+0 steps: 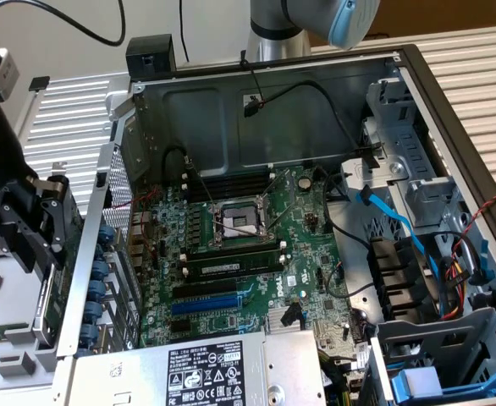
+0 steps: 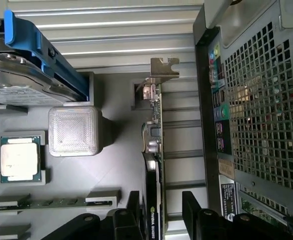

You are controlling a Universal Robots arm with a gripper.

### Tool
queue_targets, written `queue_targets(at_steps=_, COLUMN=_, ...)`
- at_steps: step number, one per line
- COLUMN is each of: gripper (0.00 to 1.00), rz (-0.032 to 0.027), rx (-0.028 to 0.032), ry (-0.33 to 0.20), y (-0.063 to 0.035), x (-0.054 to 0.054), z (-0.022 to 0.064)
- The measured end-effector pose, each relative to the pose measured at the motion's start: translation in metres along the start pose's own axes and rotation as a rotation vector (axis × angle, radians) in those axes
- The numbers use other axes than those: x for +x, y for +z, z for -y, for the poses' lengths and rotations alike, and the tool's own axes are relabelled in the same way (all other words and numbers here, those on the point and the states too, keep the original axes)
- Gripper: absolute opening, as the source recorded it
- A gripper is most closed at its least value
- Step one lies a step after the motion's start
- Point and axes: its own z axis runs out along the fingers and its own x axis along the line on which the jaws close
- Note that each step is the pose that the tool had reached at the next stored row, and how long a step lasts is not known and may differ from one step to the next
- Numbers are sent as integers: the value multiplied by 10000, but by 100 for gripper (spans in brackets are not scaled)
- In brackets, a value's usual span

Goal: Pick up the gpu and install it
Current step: 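Pick up the gpu and move the gpu toward the slot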

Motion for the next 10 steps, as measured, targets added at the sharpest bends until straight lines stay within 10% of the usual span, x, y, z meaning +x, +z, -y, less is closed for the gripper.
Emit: queue_targets(at_steps=10, gripper=47, rz=1, rx=-22, ry=51, y=126, x=16, z=8)
